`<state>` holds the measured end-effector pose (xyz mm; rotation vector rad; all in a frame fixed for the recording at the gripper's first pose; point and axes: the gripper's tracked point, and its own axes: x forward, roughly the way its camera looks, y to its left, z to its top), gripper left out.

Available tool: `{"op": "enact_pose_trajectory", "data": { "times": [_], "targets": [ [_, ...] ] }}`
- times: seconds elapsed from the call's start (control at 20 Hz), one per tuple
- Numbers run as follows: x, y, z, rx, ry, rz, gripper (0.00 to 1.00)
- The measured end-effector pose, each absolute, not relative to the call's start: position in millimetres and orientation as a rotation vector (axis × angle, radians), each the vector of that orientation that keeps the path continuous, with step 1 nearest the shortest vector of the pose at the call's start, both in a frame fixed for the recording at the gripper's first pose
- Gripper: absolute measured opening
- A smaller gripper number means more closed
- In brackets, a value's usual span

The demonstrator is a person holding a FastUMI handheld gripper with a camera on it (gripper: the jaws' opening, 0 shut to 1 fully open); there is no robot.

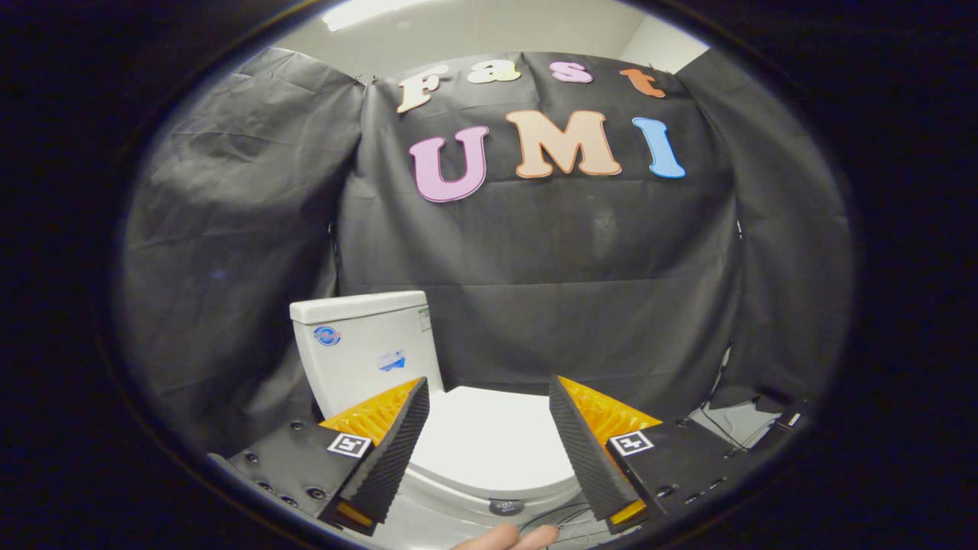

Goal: Open the toilet lid.

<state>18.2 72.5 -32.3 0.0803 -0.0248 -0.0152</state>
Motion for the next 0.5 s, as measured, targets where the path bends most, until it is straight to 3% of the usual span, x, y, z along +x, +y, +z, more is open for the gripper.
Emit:
{"op": "enact_pose_trajectory", "data": {
  "times": [0.5],
  "targets": [
    [21.0,56.3,-40.9,0.16,-0.037,-0.062,0.97]
  ]
}}
